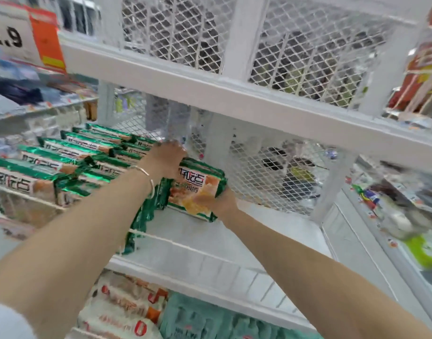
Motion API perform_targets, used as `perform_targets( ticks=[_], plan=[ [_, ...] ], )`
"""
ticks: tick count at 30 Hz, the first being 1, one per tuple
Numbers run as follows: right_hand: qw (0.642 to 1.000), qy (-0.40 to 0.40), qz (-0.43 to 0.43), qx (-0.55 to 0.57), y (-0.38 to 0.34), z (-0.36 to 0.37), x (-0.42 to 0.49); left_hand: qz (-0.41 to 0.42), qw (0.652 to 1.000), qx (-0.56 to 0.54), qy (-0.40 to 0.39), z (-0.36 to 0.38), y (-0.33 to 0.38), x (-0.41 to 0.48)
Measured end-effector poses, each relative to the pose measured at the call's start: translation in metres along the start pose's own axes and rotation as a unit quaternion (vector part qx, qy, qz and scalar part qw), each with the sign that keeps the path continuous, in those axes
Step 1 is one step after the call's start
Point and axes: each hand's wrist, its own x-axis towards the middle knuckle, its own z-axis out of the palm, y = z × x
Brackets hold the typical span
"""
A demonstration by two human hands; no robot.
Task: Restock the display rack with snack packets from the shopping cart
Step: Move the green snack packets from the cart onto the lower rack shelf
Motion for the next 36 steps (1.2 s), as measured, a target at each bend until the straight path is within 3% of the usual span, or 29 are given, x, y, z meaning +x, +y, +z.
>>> perform_targets(
  ticks=[3,5,7,9,10,11,13,14,15,19,24,27,31,36],
  plan=[
    [0.993,0.024,0.019,-0.111,0.006,0.007,0.031,-0.043,0.999,0.005,-0.013,0.014,-0.007,0.016],
    [0.988,-0.003,0.018,-0.154,0.009,0.006,0.040,-0.060,0.998,-0.002,-0.017,0.018,-0.007,0.020],
    [0.992,-0.041,-0.018,-0.117,0.020,-0.002,0.047,-0.063,0.998,-0.009,-0.029,0.020,-0.006,0.018],
    [0.983,-0.009,-0.118,-0.143,0.035,-0.013,0.044,-0.060,0.997,-0.009,-0.049,0.020,-0.007,0.017],
    [0.955,0.020,-0.196,-0.222,0.039,-0.020,0.039,-0.059,0.997,-0.005,-0.054,0.020,-0.008,0.017],
    [0.903,0.051,-0.284,-0.319,0.038,-0.025,0.036,-0.057,0.997,0.002,-0.054,0.021,-0.008,0.018],
    [0.735,0.040,-0.444,-0.511,0.034,-0.037,0.035,-0.055,0.997,0.035,-0.041,0.024,-0.004,0.020],
    [0.669,0.010,-0.475,-0.572,0.035,-0.039,0.039,-0.055,0.996,0.055,-0.032,0.025,-0.002,0.022],
    [0.648,-0.019,-0.465,-0.603,0.035,-0.039,0.041,-0.053,0.996,0.068,-0.025,0.024,-0.001,0.021],
    [0.686,-0.074,-0.402,-0.602,0.020,-0.038,0.030,-0.044,0.998,-0.020,-0.045,0.005,-0.005,0.000],
    [0.773,-0.094,-0.342,-0.526,-0.036,-0.024,-0.018,-0.093,0.986,-0.141,0.007,-0.034,-0.037,-0.065],
    [0.809,-0.106,-0.306,-0.491,-0.078,0.012,-0.050,-0.125,0.980,-0.154,0.036,-0.052,-0.076,-0.125],
    [0.832,-0.112,-0.286,-0.462,-0.127,0.088,-0.100,-0.174,0.975,-0.125,0.065,-0.063,-0.149,-0.218],
    [0.811,-0.138,-0.336,-0.459,-0.151,0.199,-0.157,-0.245,0.961,-0.126,0.033,-0.055,-0.242,-0.333]
  ],
)
